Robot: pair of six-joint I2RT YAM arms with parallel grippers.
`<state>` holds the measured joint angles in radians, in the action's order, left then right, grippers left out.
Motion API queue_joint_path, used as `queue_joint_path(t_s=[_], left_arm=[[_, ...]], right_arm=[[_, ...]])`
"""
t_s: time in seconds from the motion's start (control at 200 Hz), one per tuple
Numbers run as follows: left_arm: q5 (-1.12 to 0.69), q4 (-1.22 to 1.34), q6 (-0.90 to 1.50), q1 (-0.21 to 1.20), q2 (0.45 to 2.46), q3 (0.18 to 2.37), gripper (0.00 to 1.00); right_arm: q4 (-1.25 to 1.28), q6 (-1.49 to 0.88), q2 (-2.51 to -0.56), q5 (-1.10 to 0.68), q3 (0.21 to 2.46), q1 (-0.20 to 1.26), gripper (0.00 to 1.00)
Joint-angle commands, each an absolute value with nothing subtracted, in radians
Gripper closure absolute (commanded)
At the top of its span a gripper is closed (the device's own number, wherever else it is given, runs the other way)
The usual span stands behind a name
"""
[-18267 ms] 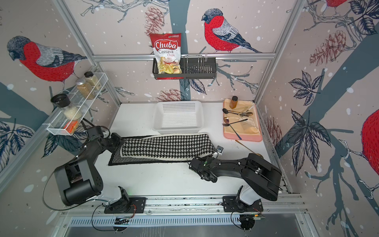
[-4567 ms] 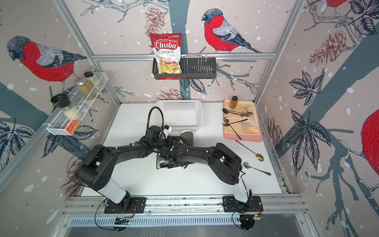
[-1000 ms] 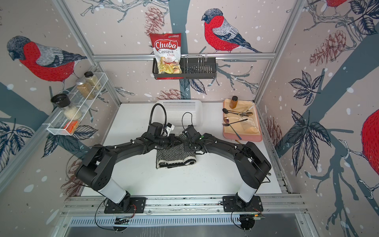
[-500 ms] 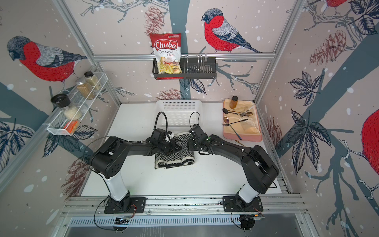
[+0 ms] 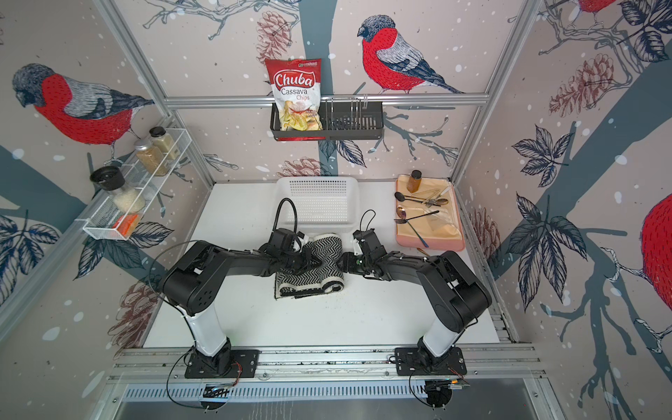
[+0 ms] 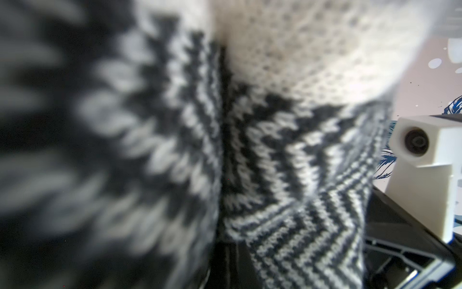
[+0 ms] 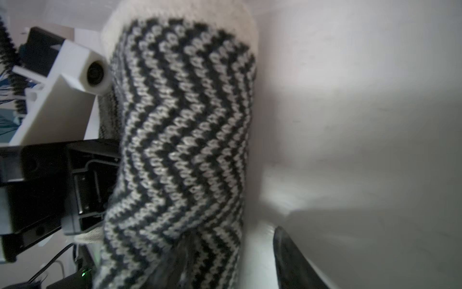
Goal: Roll up the scarf and place it into the basket
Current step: Roll the scarf at the center of the board.
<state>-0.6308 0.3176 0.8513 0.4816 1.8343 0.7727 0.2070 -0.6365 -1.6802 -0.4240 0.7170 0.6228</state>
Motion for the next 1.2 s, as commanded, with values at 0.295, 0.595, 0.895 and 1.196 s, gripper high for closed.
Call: queue_joint_path(t_s=[0.295, 0.595, 0.895, 1.196], left_arm=[[-0.58, 0.265, 0.839, 0.479, 1.833, 0.749, 1.0], [-0.603, 0.268, 0.854, 0.479, 1.783, 0.742, 1.0], [-0.611, 0.254, 0.86, 0.479, 1.749, 0.75, 1.0], [-0.605, 0.259, 0.861, 0.473, 1.721, 0.723, 1.0]], right_arm=[[0.705, -0.85, -1.797, -0.679, 0.629, 0.657, 1.0], [0.441, -0.766, -1.614, -0.53, 0.567, 0.607, 1.0], [-0.063, -0.607, -1.396, -0.297, 0.621, 0.577, 1.0], [-0.366, -0.516, -1.472, -0.121, 0.897, 0.692, 1.0]])
